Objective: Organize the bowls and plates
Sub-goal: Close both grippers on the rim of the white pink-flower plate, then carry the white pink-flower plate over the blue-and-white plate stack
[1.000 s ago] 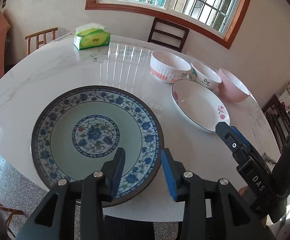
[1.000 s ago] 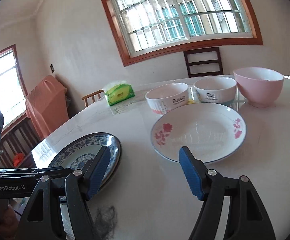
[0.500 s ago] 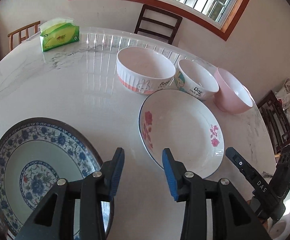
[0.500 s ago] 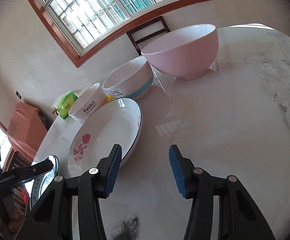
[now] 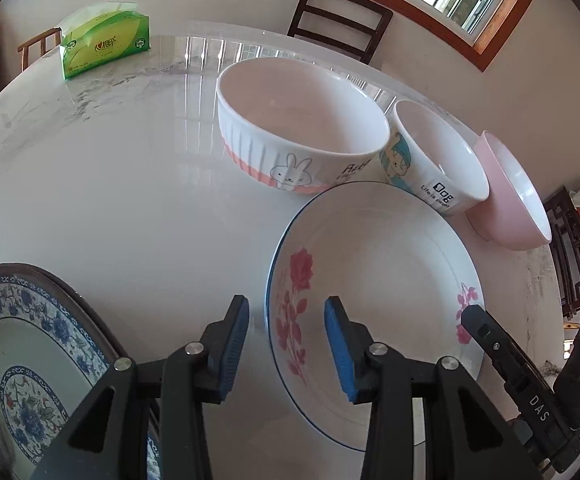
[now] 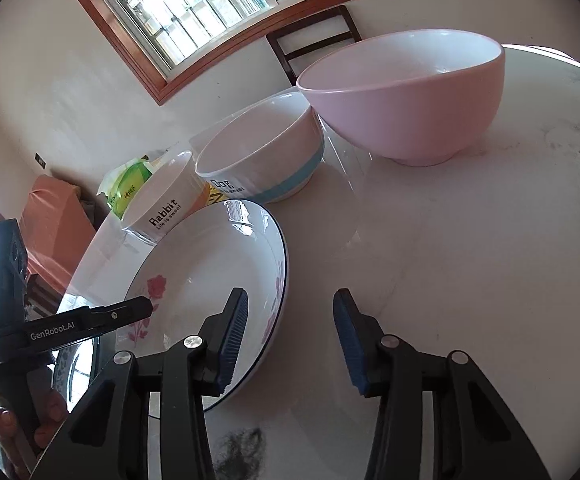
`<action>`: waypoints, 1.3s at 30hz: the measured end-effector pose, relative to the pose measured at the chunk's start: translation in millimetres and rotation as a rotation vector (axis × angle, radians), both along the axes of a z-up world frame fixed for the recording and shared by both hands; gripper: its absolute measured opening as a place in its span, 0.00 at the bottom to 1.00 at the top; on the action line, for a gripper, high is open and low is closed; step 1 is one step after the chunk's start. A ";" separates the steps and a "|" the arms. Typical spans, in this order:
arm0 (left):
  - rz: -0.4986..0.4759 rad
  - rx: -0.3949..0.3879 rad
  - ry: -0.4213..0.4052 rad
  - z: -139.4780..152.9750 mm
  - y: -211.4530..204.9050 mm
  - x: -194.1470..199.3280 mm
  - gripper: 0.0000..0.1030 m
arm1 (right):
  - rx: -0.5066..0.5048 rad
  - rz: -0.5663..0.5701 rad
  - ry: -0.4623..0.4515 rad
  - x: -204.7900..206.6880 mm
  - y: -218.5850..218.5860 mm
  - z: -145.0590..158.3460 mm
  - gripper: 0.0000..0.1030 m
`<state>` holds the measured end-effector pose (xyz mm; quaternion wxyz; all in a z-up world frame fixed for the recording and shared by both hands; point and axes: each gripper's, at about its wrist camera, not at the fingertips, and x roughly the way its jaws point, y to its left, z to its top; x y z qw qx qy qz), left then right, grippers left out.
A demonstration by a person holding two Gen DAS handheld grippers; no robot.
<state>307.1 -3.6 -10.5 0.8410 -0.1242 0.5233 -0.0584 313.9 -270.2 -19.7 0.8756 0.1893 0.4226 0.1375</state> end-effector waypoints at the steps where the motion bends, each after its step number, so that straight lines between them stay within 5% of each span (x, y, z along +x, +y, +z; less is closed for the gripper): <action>1: 0.000 0.004 -0.011 -0.3 -1.6 0.0 0.39 | -0.012 0.006 0.000 2.3 2.2 0.2 0.40; 9: -0.011 0.136 -0.076 -1.4 -22.1 -7.3 0.33 | -0.121 0.075 0.008 9.3 20.9 0.8 0.12; 12: 0.010 0.112 -0.076 -1.1 -21.7 -11.5 0.25 | -0.108 0.066 0.008 5.7 15.5 0.9 0.12; 39: -0.075 0.068 -0.090 4.0 -40.5 -144.5 0.25 | -0.062 -0.027 -0.017 -125.1 -16.7 13.8 0.12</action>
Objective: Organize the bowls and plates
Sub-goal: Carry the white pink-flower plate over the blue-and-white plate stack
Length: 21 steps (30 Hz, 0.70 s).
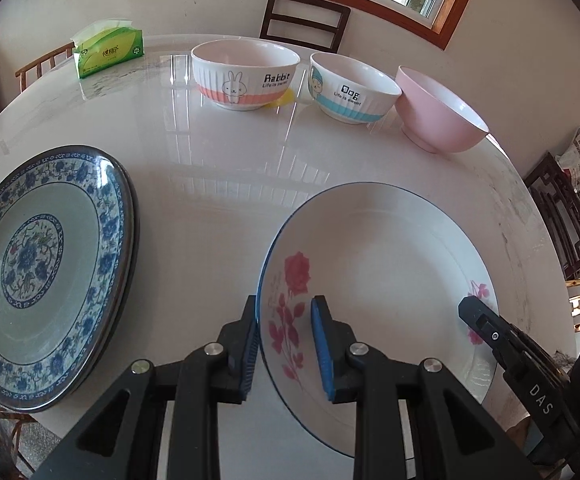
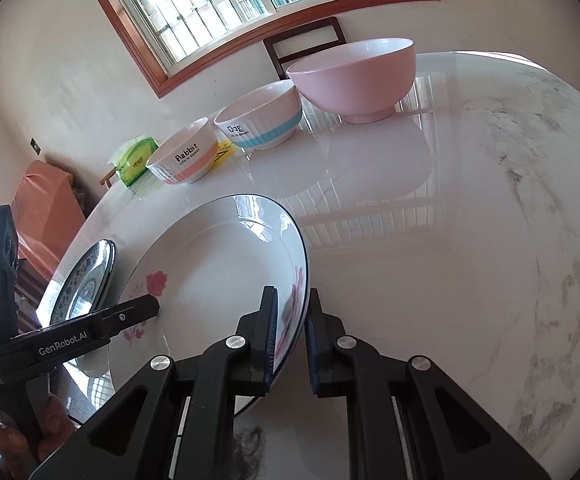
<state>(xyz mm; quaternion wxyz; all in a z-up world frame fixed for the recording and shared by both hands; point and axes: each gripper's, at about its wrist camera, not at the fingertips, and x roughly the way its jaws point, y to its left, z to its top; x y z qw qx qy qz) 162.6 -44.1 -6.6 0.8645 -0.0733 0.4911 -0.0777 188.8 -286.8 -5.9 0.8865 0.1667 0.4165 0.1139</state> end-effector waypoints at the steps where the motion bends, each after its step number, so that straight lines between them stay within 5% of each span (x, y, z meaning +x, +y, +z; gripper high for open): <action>1: -0.002 0.004 -0.006 1.6 0.7 -5.1 0.25 | -0.001 0.001 -0.001 -4.4 0.8 0.9 0.12; 21: 0.051 0.002 -0.074 29.0 45.8 -56.9 0.25 | -0.015 0.068 -0.045 -45.9 43.7 26.4 0.13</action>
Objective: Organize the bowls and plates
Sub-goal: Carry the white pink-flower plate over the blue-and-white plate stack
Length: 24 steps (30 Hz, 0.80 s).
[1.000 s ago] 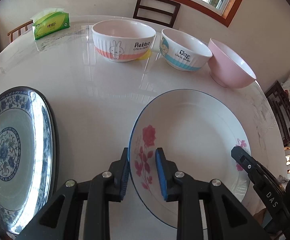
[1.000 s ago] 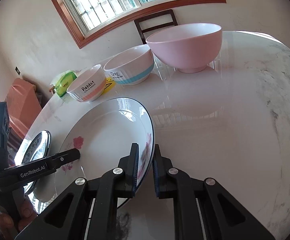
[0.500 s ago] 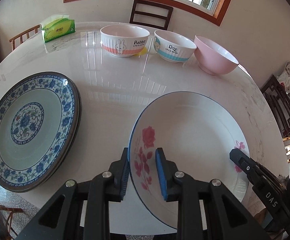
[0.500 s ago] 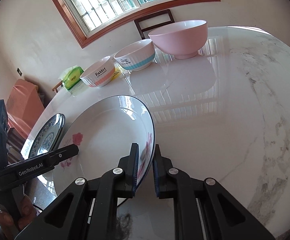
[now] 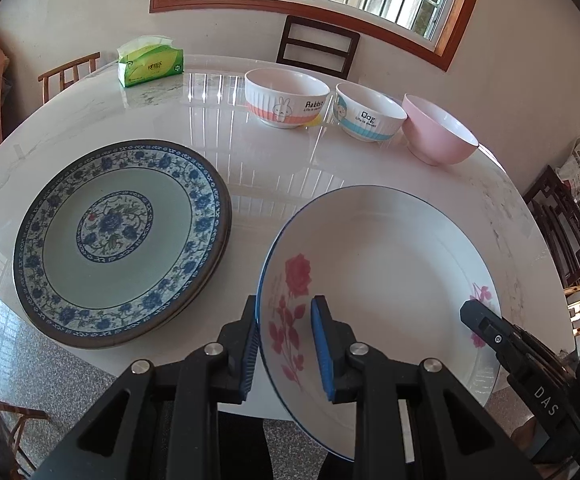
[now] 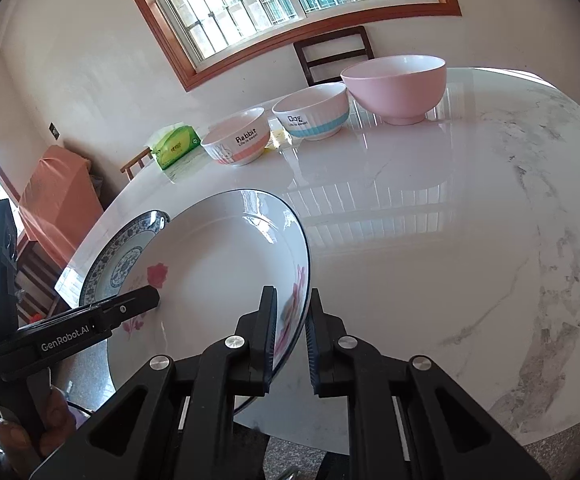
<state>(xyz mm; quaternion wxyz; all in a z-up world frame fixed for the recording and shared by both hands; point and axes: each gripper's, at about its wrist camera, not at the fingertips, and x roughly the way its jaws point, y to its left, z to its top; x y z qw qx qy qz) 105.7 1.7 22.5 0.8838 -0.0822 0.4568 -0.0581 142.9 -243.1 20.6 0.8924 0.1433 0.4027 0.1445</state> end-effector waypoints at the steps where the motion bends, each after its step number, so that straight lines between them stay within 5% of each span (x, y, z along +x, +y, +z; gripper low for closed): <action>1: 0.007 -0.001 -0.003 1.0 3.9 -1.6 0.25 | -0.003 0.007 -0.001 -0.4 3.9 0.7 0.13; 24: 0.229 -0.085 -0.024 10.4 129.6 -17.7 0.25 | -0.062 0.222 0.003 17.0 122.6 11.9 0.14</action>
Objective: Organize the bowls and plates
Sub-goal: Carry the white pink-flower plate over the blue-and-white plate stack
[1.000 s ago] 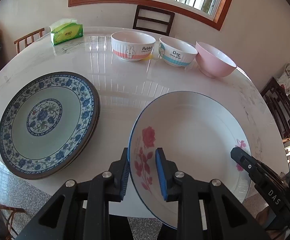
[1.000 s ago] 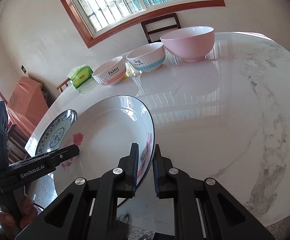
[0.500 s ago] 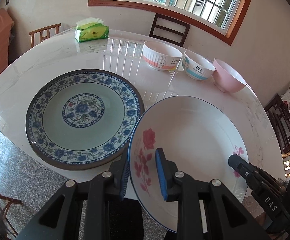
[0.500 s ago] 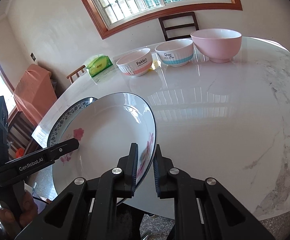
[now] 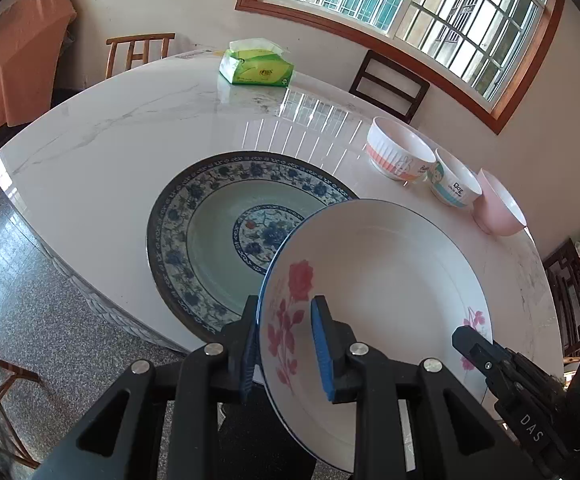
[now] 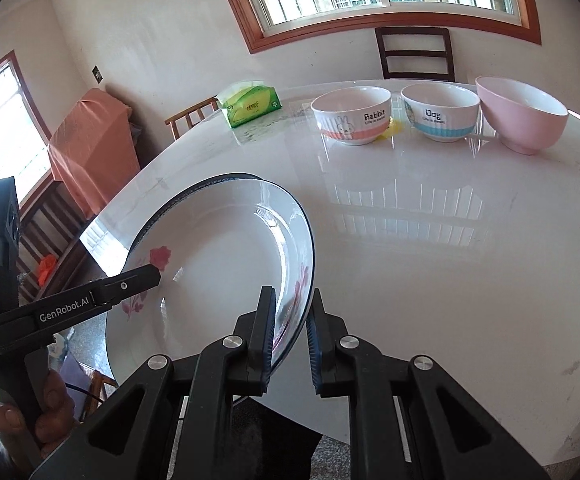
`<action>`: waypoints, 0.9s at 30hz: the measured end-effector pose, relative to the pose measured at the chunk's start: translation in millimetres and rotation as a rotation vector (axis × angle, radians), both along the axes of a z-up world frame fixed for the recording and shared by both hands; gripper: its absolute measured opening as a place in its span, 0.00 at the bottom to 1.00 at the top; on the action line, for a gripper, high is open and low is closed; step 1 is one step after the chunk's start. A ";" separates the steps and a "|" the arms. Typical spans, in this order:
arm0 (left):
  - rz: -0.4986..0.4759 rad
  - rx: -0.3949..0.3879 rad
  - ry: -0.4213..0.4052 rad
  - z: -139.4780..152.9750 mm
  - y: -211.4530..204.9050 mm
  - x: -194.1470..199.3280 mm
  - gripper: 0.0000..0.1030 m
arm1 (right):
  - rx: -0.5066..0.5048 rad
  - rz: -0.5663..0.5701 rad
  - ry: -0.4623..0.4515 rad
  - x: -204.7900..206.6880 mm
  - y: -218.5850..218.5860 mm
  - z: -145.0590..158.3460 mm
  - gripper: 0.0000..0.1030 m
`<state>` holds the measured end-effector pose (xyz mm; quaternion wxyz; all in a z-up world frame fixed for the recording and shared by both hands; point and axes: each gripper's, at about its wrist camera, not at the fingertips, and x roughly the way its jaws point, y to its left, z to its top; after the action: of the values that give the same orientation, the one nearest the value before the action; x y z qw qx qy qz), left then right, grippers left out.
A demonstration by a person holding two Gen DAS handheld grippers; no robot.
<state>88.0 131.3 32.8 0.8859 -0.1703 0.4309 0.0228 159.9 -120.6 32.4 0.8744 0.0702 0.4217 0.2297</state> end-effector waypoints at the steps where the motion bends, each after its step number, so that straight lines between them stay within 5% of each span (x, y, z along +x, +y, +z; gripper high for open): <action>1: 0.008 0.001 -0.003 0.8 4.3 0.7 0.25 | 0.000 0.008 0.003 1.6 4.1 -0.3 0.14; 27: 0.127 -0.040 -0.008 -2.6 70.4 37.7 0.25 | -0.058 0.099 -0.035 47.7 70.7 -6.3 0.14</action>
<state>125.6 201.8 30.2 0.8808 -0.2151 0.4161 0.0694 207.6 -49.8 26.2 0.8709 0.0197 0.4157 0.2616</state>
